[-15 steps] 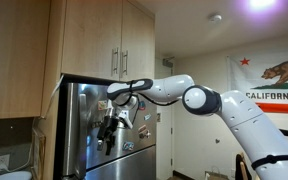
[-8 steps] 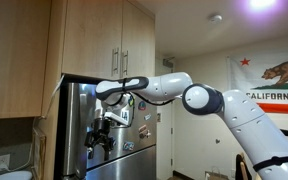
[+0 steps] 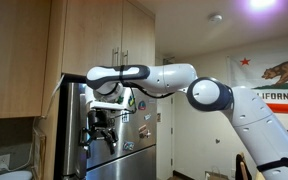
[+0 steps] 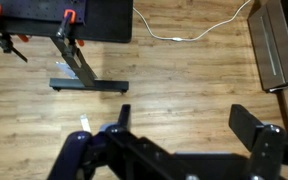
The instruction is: Close the upper fridge door
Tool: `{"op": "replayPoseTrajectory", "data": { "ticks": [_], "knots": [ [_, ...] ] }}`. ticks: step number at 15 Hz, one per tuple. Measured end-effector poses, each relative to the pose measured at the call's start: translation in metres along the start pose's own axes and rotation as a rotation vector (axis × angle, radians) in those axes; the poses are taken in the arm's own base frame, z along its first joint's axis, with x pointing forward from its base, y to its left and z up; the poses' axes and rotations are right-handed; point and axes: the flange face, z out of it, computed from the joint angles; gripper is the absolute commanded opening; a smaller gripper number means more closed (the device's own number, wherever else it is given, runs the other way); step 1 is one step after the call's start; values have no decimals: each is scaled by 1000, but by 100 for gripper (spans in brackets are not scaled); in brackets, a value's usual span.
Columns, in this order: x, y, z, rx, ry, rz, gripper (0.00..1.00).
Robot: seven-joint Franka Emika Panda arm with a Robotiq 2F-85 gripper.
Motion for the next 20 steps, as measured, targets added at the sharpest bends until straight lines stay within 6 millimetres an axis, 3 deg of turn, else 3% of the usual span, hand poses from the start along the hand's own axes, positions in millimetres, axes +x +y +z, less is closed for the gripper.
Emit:
{"op": "replayPoseTrajectory", "data": {
  "ticks": [8, 14, 20],
  "knots": [
    [-36, 20, 5, -251, -160, 263, 100],
    [-38, 47, -1, -357, -203, 337, 100],
    [-38, 49, -2, -356, -203, 341, 100]
  ]
}}
